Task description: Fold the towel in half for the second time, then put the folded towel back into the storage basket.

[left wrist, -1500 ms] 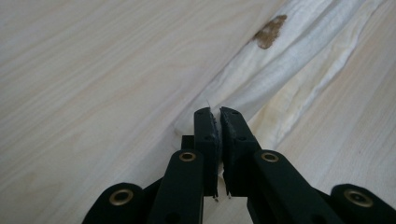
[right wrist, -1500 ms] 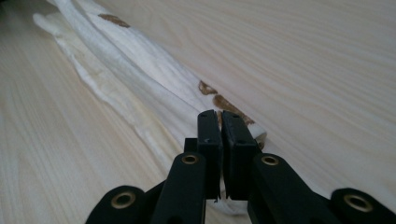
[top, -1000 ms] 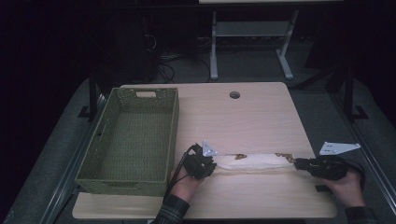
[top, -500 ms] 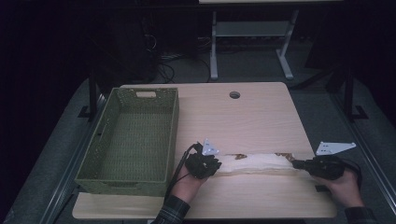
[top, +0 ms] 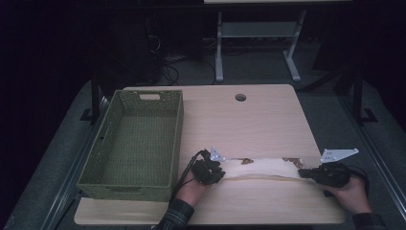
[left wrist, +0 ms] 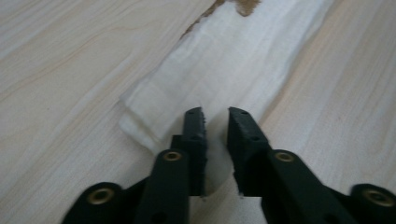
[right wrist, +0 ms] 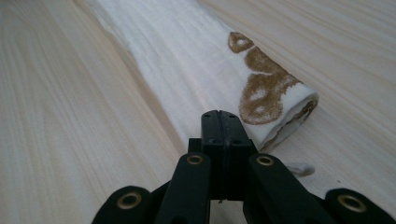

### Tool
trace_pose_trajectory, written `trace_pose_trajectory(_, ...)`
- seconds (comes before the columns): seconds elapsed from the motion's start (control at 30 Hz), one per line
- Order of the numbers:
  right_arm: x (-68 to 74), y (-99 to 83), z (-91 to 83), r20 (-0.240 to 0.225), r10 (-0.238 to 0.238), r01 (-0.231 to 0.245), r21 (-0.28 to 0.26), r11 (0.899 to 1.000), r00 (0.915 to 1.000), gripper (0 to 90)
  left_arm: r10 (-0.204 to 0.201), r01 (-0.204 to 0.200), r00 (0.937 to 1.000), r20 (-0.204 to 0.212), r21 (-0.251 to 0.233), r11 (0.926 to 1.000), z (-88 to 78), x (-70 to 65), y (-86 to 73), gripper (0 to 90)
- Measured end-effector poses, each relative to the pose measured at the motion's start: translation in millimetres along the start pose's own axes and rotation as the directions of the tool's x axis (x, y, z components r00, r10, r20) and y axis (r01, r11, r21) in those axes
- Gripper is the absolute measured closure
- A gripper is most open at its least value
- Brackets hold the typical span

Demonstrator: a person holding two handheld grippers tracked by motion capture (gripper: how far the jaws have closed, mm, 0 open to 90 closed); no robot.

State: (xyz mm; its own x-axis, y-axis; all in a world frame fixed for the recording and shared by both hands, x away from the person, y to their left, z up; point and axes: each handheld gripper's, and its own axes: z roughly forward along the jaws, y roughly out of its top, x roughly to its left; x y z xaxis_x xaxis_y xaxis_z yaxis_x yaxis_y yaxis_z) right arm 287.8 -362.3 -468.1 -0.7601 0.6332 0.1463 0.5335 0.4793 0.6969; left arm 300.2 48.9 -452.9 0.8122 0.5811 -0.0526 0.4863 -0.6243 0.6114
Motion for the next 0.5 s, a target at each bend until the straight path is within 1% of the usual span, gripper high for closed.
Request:
trace_pose_trajectory(0.03,0.5,0.5,-1.2,0.004,-0.006,0.006,-0.005,1.0,1.0,89.5,0.005,-0.005,1.0,0.006,0.001,1.0,-1.0,-2.4,0.5,70.9)
trace_pose_trajectory(0.07,1.7,0.9,-2.5,0.004,-0.001,0.001,-0.009,1.0,1.0,89.6,0.008,-0.008,1.0,0.005,0.0,1.0,-2.6,-3.5,1.0,67.6)
trace_pose_trajectory(0.13,4.2,2.4,-5.4,-0.013,0.005,-0.006,-0.024,1.0,0.9999,89.6,0.011,-0.011,0.9999,0.01,-0.009,0.9999,-7.1,-4.7,1.6,62.2)
trace_pose_trajectory(0.17,5.8,3.1,-6.0,-0.015,0.001,-0.002,-0.032,0.999,0.9999,89.6,0.006,-0.005,0.9999,0.015,-0.024,0.9997,-9.2,-5.1,1.8,59.8)
trace_pose_trajectory(0.2,7.8,3.9,-6.3,-0.019,0.003,-0.004,-0.032,0.999,0.9998,89.7,0.006,-0.005,0.9997,0.022,-0.034,0.9994,-11.4,-4.9,1.9,58.8)
trace_pose_trajectory(0.27,12.9,4.2,-5.5,-0.029,0.012,-0.013,-0.033,0.999,0.9995,89.7,0.003,-0.002,0.9998,0.022,-0.045,0.999,-15.1,-3.6,1.8,56.4)
trace_pose_trajectory(0.3,15.0,3.4,-4.6,-0.033,0.006,-0.007,-0.031,0.999,0.9994,89.7,0.0,0.001,0.9998,0.021,-0.054,0.9985,-15.8,-2.7,1.2,54.9)
trace_pose_trajectory(0.33,17.6,2.7,-3.0,-0.041,0.01,-0.012,-0.031,0.999,0.9991,89.7,0.0,0.001,0.9998,0.021,-0.054,0.9985,-15.8,-2.7,1.2,53.3)
trace_pose_trajectory(0.37,20.1,2.0,-0.9,-0.045,0.006,-0.007,-0.022,1.0,0.999,89.7,-0.01,0.012,0.9996,0.024,-0.057,0.9983,-16.4,-1.9,0.1,51.5)
trace_pose_trajectory(0.4,21.8,1.8,0.7,-0.045,0.007,-0.008,-0.015,1.0,0.999,89.7,-0.01,0.012,0.9996,0.024,-0.057,0.9983,-16.4,-1.9,0.1,49.8)
trace_pose_trajectory(0.43,23.2,2.2,3.4,-0.042,0.003,-0.002,0.002,1.0,0.9991,89.7,-0.003,0.004,0.9997,0.023,-0.05,0.9987,-17.0,-1.2,-0.5,47.9)
trace_pose_trajectory(0.47,23.7,2.7,5.7,-0.034,-0.001,0.001,0.011,1.0,0.9994,89.7,-0.006,0.008,0.9996,0.026,-0.051,0.9987,-16.6,-1.4,-1.0,46.7)
trace_pose_trajectory(0.5,23.3,2.9,7.3,-0.035,-0.003,0.004,0.013,1.0,0.9994,89.7,-0.003,0.004,0.9996,0.029,-0.048,0.9989,-15.9,-1.6,-1.3,45.5)
